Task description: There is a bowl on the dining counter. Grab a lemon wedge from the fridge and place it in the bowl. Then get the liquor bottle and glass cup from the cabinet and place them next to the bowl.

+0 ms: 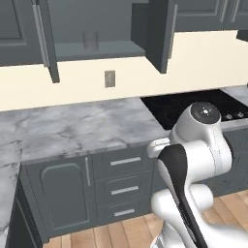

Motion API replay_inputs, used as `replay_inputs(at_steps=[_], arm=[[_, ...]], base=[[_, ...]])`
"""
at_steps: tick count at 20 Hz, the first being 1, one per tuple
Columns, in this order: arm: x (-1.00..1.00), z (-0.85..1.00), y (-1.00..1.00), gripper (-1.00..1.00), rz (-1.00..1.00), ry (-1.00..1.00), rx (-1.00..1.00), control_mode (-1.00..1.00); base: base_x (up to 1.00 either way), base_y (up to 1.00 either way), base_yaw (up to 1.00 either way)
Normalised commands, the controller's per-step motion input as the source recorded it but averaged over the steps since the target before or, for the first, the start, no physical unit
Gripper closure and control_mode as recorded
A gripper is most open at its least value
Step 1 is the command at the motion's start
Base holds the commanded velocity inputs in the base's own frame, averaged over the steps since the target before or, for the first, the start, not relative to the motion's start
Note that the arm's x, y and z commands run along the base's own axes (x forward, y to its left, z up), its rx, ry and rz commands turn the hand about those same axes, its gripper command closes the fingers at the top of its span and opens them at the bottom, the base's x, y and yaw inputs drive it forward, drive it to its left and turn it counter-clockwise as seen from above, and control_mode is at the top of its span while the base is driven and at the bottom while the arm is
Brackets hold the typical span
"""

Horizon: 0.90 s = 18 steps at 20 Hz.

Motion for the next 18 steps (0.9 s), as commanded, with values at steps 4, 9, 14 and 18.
replay_inputs(at_steps=[4,9,14,18], arm=[[0.00,0.00,0.00,-1.00,0.00,0.00,0.00,1.00],[0.00,0.00,0.00,-1.00,0.00,0.00,0.00,1.00],[0.00,0.00,0.00,-1.00,0.00,0.00,0.00,1.00],[0.00,0.00,0.00,-1.00,0.00,0.00,0.00,1.00]], base=[[0.67,0.04,0.00],[0.74,0.11,0.00],[0.69,0.35,0.00],[0.79,0.26,0.00]])
